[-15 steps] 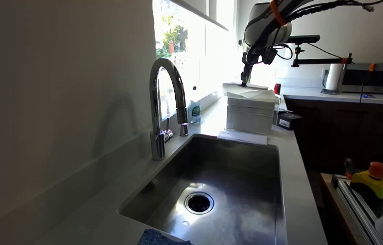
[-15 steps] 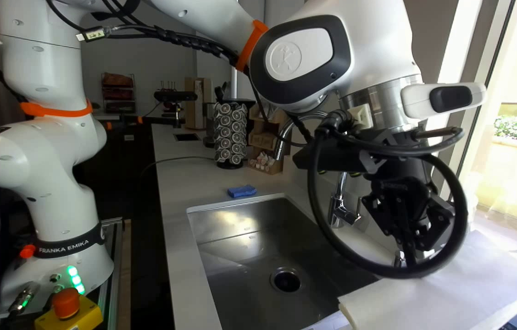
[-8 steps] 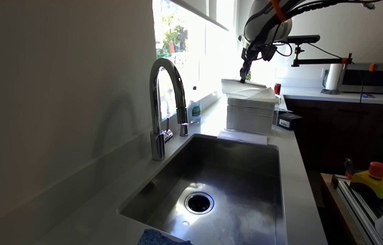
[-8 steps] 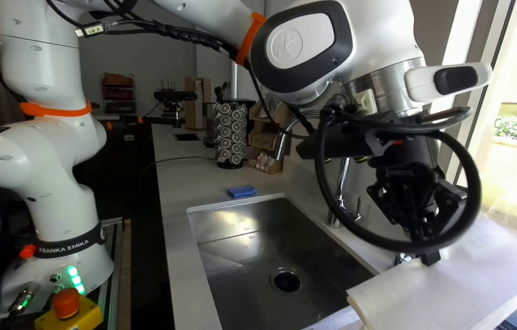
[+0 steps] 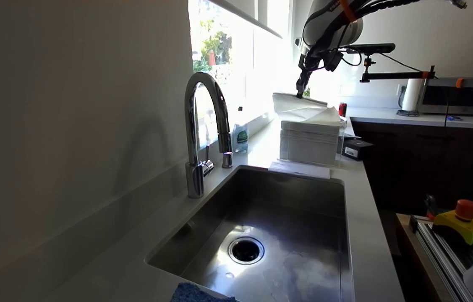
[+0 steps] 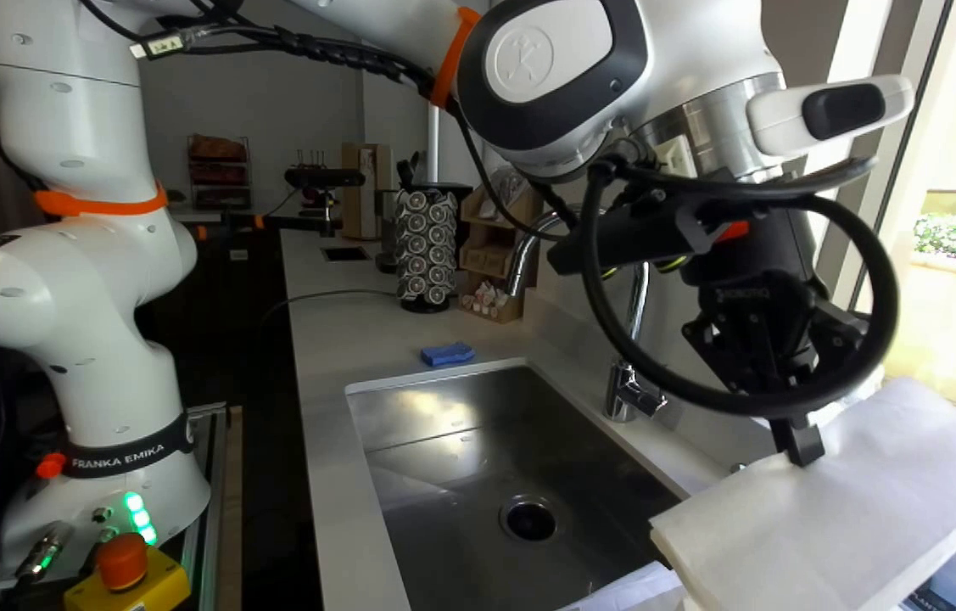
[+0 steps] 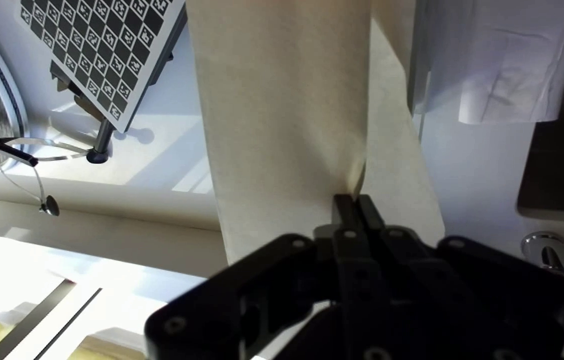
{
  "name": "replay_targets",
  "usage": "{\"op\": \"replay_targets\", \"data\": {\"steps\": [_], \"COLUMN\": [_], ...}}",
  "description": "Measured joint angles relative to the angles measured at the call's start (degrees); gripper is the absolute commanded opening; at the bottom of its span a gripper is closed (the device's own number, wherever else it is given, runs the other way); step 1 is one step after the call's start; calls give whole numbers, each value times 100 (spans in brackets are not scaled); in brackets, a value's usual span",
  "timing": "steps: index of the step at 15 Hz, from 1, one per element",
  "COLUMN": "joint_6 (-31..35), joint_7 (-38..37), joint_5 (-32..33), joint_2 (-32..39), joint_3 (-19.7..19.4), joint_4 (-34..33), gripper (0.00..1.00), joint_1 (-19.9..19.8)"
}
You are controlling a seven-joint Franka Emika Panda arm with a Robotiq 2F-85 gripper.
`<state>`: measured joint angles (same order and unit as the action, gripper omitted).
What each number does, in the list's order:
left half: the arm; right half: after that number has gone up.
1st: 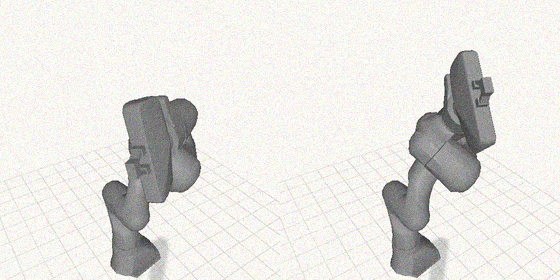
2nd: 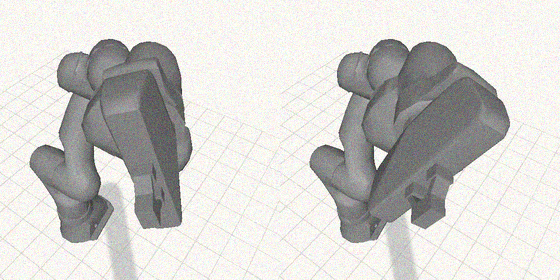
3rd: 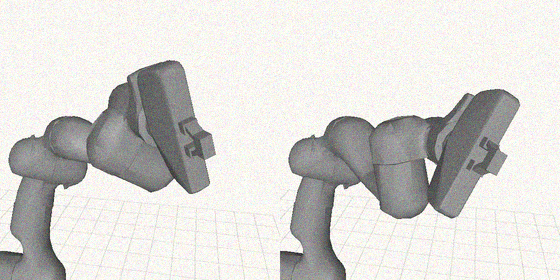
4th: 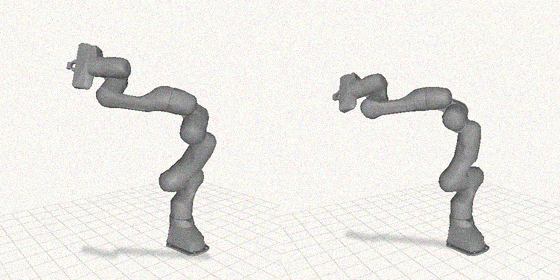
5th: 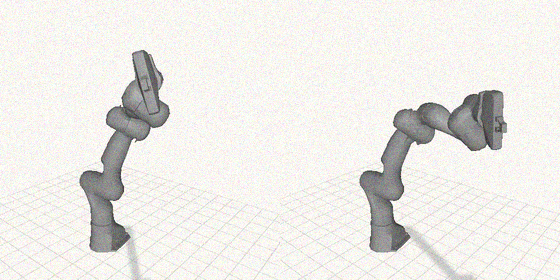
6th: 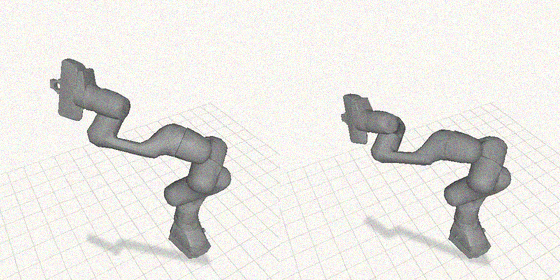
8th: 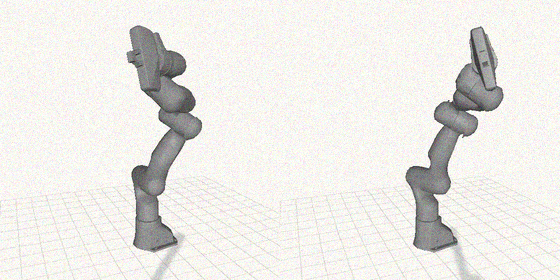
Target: Pick a paper towel and put it on the side of the sink
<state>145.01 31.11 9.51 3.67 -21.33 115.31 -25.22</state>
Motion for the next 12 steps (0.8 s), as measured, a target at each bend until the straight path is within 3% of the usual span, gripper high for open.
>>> {"op": "replay_targets", "data": {"steps": [12], "joint_6": [-12], "joint_7": [-141], "joint_5": [1], "joint_2": [-297], "joint_3": [-2], "joint_4": [-31], "gripper": [1], "joint_1": [63]}}
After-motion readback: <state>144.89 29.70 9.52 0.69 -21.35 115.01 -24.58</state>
